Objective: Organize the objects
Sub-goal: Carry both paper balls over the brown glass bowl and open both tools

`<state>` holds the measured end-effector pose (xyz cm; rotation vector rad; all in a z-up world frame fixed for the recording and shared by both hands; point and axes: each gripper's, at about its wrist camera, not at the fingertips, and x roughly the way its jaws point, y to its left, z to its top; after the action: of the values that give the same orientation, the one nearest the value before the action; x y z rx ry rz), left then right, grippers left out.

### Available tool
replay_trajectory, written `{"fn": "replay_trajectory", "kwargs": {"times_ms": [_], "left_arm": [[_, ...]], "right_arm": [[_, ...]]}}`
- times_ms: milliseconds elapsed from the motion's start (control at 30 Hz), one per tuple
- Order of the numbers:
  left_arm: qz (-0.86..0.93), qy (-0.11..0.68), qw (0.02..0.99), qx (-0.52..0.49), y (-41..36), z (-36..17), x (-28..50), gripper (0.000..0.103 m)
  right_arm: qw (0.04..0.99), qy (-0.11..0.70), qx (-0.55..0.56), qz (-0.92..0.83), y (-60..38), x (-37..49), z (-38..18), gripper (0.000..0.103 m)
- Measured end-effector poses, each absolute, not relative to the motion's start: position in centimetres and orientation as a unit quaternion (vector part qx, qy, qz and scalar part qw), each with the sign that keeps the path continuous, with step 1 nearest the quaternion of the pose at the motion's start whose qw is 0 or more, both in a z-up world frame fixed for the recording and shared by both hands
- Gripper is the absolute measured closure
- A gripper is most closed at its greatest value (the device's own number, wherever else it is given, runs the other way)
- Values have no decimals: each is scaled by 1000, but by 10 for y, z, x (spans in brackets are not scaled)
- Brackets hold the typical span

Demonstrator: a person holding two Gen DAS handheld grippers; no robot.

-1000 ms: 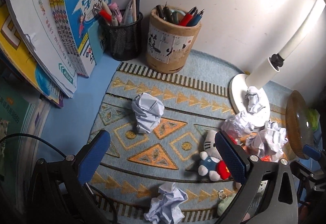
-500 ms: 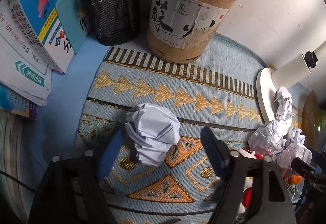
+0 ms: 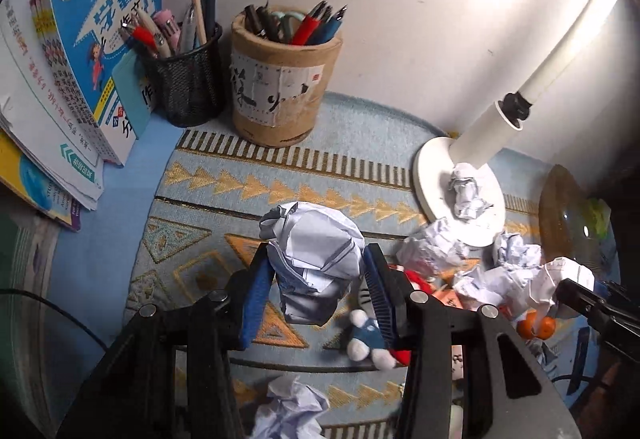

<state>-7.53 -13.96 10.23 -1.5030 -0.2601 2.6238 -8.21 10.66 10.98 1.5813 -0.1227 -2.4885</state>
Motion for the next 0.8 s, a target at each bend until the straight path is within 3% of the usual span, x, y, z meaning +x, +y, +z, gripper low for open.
{"fn": "replay_trajectory", "kwargs": {"times_ms": [400, 800], "left_arm": [[879, -60, 170, -442, -37, 177, -72, 60], [853, -24, 259, -453, 124, 179, -69, 60]], "right_arm": [[-16, -120, 480, -869, 248, -33, 173, 55], [-70, -155, 477, -863, 365, -19, 184, 55]]}}
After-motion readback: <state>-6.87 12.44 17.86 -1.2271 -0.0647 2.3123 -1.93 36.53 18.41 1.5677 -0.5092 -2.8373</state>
